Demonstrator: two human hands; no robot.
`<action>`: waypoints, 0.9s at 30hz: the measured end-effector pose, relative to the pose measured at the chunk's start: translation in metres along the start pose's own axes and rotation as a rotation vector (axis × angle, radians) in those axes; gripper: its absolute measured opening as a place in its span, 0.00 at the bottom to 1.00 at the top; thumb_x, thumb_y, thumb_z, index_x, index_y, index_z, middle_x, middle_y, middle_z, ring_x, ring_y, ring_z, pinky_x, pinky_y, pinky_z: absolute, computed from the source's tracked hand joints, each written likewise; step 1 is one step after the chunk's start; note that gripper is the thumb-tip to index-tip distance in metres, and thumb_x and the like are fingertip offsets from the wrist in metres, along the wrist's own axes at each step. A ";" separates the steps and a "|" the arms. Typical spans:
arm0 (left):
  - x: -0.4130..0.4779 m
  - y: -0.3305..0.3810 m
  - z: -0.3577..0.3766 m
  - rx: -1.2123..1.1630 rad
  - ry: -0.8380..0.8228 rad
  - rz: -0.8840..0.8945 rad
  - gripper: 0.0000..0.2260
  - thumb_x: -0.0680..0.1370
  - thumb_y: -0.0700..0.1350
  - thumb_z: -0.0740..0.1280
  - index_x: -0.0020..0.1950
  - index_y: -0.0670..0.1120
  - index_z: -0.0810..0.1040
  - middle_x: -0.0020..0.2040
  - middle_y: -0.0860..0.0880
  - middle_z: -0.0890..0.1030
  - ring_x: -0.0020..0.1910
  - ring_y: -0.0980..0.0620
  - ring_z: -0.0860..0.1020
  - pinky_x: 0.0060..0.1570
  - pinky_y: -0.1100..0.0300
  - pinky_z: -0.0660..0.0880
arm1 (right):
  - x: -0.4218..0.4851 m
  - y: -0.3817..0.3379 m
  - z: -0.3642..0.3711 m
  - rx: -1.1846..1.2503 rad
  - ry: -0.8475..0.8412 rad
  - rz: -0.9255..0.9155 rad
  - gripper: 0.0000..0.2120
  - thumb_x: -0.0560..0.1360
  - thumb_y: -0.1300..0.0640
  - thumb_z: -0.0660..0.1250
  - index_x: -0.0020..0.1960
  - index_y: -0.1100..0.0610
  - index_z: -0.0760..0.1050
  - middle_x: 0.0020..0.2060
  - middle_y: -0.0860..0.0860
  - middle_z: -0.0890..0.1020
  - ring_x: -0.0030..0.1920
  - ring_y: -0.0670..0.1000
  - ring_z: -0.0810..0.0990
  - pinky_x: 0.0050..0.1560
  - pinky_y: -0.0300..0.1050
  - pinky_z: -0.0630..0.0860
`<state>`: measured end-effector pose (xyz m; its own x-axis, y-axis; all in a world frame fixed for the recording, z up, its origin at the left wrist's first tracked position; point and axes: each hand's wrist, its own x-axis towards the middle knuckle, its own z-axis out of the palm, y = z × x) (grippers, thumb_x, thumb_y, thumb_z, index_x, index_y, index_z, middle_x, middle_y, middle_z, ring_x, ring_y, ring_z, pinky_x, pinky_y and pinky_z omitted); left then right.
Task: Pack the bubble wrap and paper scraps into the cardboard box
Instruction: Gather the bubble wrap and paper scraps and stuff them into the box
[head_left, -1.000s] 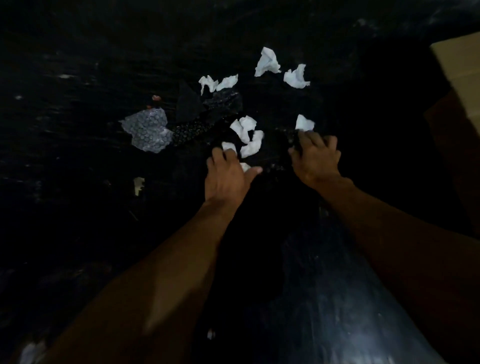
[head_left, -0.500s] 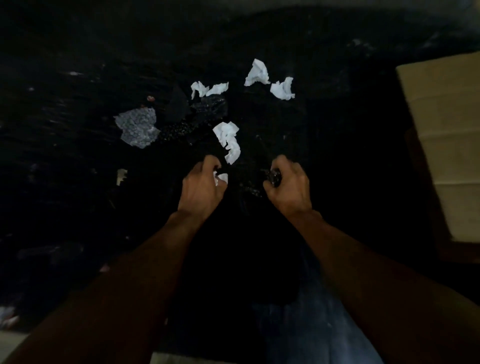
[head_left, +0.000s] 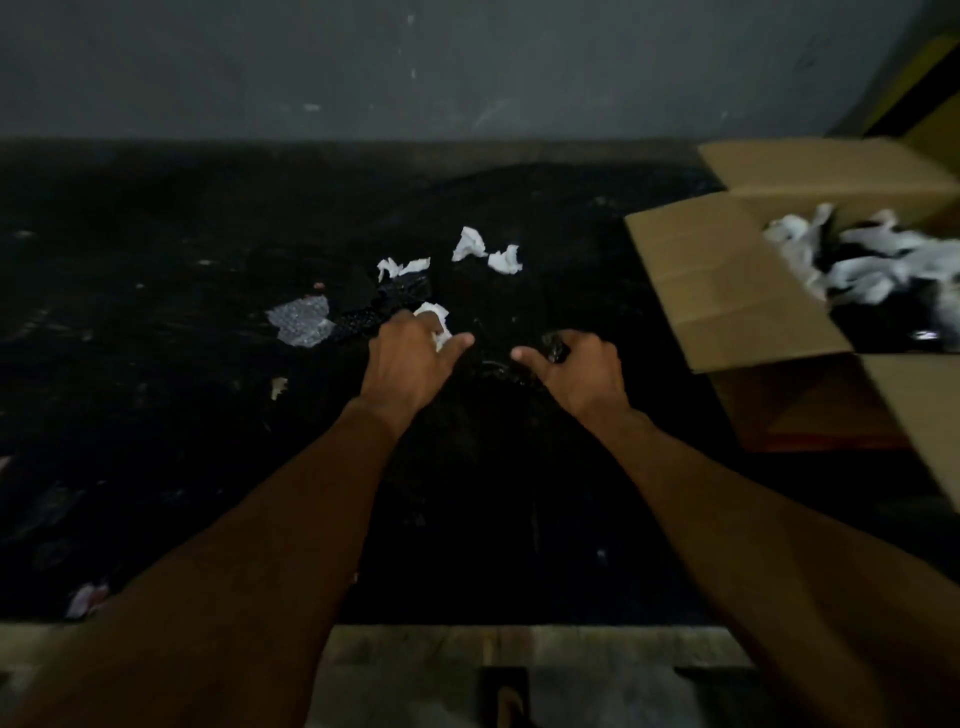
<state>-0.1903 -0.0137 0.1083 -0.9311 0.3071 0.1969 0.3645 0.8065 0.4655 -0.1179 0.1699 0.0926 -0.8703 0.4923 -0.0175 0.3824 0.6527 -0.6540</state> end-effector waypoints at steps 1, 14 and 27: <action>0.002 0.011 -0.011 -0.032 0.021 0.030 0.17 0.75 0.57 0.68 0.49 0.42 0.79 0.50 0.41 0.79 0.51 0.42 0.78 0.48 0.52 0.72 | -0.003 -0.006 -0.018 0.022 0.042 -0.038 0.29 0.68 0.36 0.71 0.59 0.56 0.79 0.54 0.55 0.83 0.58 0.55 0.79 0.58 0.44 0.73; 0.027 0.208 -0.049 -0.379 -0.061 0.426 0.27 0.67 0.57 0.76 0.62 0.47 0.80 0.57 0.47 0.83 0.56 0.50 0.79 0.60 0.53 0.75 | -0.019 0.050 -0.240 0.071 0.358 -0.163 0.39 0.66 0.38 0.74 0.69 0.59 0.72 0.62 0.57 0.79 0.63 0.56 0.76 0.61 0.48 0.72; 0.043 0.415 0.107 -0.408 -0.101 0.459 0.24 0.68 0.57 0.76 0.61 0.48 0.80 0.56 0.48 0.81 0.55 0.50 0.78 0.51 0.61 0.70 | 0.056 0.257 -0.381 -0.089 0.385 -0.161 0.26 0.64 0.32 0.73 0.54 0.48 0.80 0.39 0.46 0.84 0.40 0.47 0.81 0.37 0.42 0.73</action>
<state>-0.0806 0.3882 0.2177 -0.6678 0.6392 0.3815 0.6858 0.3290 0.6492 0.0500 0.5845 0.2119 -0.7478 0.5482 0.3744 0.2911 0.7776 -0.5573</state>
